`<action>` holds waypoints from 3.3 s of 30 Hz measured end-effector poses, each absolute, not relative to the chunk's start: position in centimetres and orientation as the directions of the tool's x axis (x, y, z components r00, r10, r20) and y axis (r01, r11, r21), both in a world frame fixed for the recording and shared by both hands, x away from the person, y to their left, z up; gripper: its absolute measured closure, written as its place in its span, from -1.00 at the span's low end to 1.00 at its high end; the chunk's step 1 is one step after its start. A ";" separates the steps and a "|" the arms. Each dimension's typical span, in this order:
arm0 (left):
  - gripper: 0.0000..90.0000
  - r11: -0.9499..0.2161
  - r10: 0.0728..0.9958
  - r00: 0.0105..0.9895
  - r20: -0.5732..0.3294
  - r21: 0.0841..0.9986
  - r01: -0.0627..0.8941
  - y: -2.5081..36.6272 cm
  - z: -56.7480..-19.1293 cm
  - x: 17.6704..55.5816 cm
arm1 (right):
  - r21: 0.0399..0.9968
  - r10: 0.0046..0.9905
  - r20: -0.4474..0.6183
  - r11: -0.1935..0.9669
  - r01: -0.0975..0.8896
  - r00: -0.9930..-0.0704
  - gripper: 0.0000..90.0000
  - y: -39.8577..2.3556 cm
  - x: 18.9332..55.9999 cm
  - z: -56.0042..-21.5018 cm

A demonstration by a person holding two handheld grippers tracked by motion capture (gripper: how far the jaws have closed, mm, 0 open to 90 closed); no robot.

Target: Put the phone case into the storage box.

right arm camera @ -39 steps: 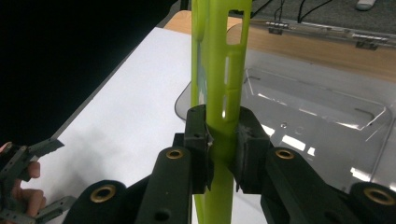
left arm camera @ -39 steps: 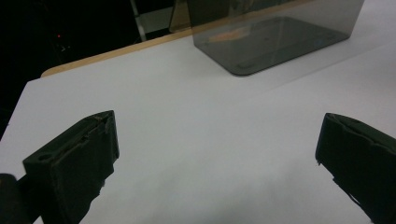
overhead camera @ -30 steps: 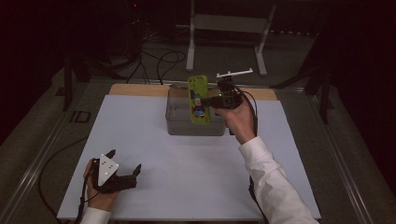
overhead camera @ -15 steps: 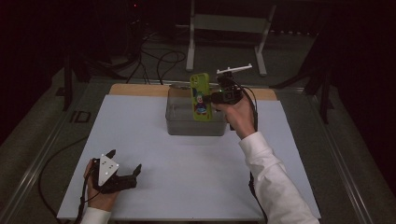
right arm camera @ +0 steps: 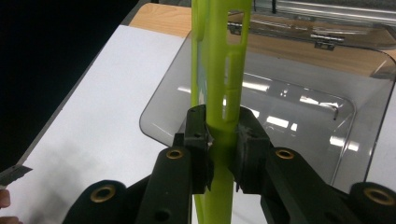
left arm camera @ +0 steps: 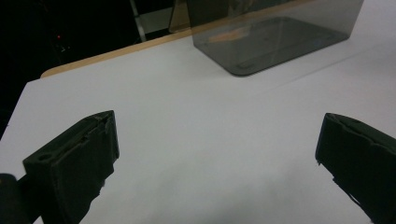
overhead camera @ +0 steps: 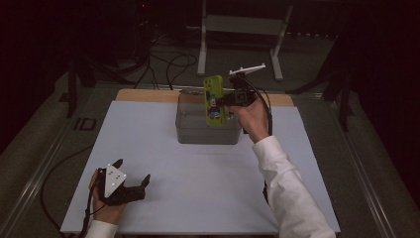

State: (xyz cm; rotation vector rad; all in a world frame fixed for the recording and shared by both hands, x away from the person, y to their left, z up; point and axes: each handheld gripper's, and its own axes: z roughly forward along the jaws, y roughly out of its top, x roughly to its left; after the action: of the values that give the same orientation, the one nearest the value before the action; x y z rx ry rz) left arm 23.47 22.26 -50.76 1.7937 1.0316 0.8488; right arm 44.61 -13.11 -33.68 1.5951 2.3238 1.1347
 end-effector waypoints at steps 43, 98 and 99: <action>-1.00 -0.273 0.897 0.423 0.131 0.915 0.297 22.3 -50.7 23.4 | 0.566 0.915 0.252 0.125 0.815 -0.315 0.73 -14.3 46.8 -35.2; -1.00 -0.272 0.898 0.420 0.132 0.916 0.293 22.3 -50.7 23.4 | 0.530 0.946 0.227 0.081 0.844 -0.233 0.72 -15.8 48.1 -37.7; -1.00 -0.272 0.898 0.420 0.133 0.917 0.293 22.3 -50.7 23.4 | 0.531 0.947 0.224 0.080 0.843 -0.231 0.72 -15.8 48.1 -37.7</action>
State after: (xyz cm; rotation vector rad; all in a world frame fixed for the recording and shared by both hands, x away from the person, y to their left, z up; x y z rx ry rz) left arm 23.38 22.29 -50.70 1.7876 1.0281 0.8563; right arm 48.08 -15.81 -37.71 1.8252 2.1688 0.8592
